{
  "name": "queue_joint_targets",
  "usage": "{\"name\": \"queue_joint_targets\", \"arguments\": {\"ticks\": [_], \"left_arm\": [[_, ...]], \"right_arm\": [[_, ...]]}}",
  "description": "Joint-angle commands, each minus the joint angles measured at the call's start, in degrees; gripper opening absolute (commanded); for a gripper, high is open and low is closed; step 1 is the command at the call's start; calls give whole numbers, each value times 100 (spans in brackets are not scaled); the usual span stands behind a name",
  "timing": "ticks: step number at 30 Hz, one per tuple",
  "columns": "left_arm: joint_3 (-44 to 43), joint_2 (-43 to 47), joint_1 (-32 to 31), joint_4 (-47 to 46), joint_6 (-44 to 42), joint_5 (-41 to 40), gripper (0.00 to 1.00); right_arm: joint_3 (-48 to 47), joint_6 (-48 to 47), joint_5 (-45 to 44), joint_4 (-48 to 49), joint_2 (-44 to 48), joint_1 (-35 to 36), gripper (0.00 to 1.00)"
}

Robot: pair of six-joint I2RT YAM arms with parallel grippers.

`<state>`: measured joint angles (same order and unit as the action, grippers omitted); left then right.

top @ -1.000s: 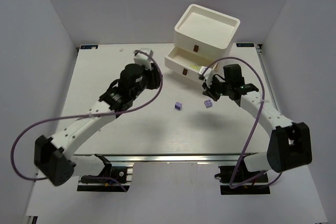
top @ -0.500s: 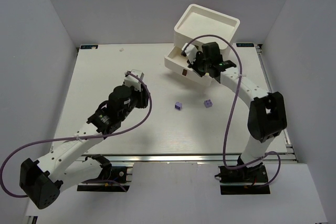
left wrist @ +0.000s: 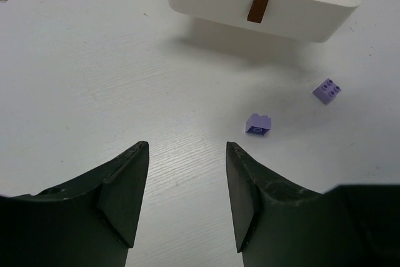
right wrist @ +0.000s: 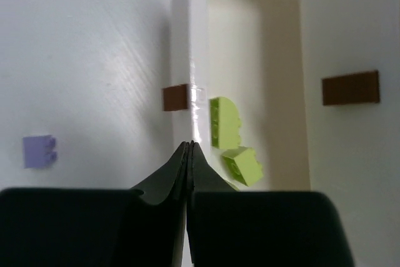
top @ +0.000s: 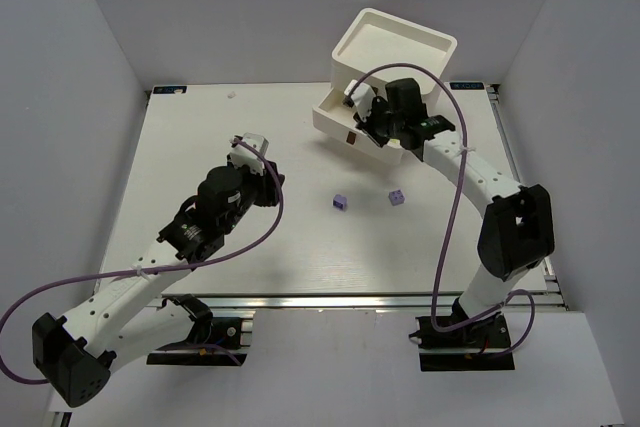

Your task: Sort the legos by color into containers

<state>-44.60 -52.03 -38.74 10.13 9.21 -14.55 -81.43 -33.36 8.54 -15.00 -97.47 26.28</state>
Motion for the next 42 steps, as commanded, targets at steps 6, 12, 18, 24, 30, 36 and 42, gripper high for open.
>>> {"name": "queue_joint_targets", "arguments": {"ticks": [6,12,18,24,30,36,42], "left_arm": [[4,97,-11,15,-77,83,38],[-5,97,-11,15,-86,92,48],[4,97,-11,6,-86,101,74],[21,97,-11,-28,-95,119,76],[39,97,-11,-55,-121,162,76],[92,105,-11,-99,-148,242,77],[136,105,-11,-134,-165,277,77]], "right_arm": [[-998,-628,985,-1462,-720,61,0],[-892,-136,-369,-741,-905,70,0],[-726,102,-2254,92,-1002,184,0],[-356,-126,-3340,1052,-1028,246,0],[-487,-355,-3290,1158,-1248,228,0],[-1278,-302,-2496,490,-1678,176,0],[-1551,-416,-3541,1271,-2100,210,0]]}}
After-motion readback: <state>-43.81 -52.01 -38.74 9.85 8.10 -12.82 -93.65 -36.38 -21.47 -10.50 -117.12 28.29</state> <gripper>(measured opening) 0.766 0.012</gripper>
